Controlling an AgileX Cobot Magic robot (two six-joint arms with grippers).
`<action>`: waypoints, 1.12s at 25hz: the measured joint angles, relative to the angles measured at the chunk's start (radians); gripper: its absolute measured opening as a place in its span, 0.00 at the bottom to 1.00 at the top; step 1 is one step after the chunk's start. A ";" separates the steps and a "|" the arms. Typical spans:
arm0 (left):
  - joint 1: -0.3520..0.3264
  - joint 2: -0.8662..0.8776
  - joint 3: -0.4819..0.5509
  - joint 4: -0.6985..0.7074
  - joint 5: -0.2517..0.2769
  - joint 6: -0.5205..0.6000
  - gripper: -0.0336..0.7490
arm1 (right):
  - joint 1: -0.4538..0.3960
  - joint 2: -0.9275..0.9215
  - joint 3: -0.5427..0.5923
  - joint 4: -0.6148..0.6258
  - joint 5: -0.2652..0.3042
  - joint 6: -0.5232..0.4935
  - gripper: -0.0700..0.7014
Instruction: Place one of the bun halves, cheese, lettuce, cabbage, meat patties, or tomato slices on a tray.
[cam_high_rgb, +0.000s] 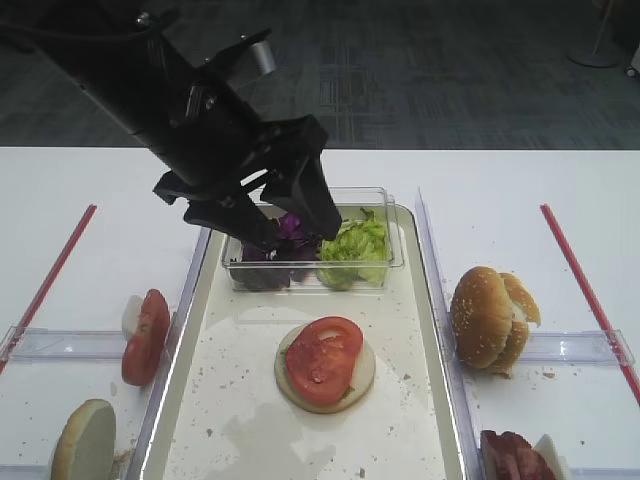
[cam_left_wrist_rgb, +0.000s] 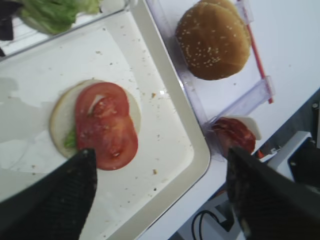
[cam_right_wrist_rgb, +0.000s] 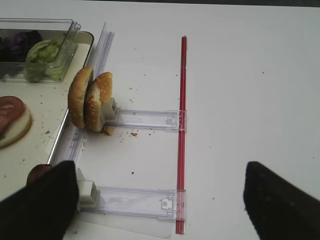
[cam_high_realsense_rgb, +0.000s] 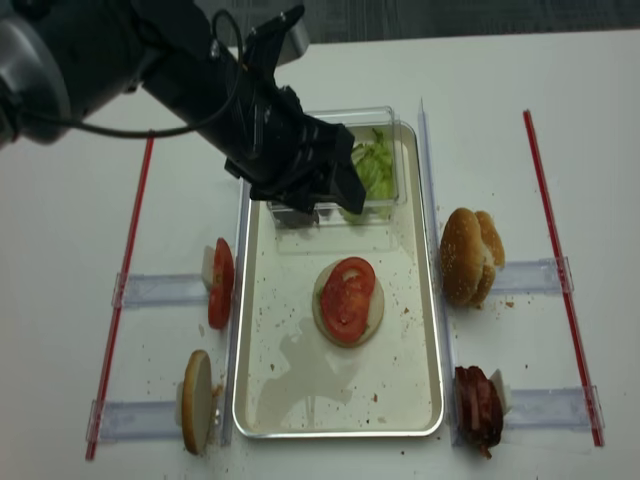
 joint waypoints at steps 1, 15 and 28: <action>0.000 0.000 -0.001 0.027 0.002 -0.013 0.68 | 0.000 0.000 0.000 0.000 0.000 0.000 0.97; 0.000 -0.002 -0.004 0.616 0.152 -0.282 0.67 | 0.000 0.000 0.000 0.000 0.000 0.000 0.97; 0.110 -0.002 -0.004 0.636 0.159 -0.355 0.67 | 0.000 0.000 0.000 0.000 0.000 0.000 0.97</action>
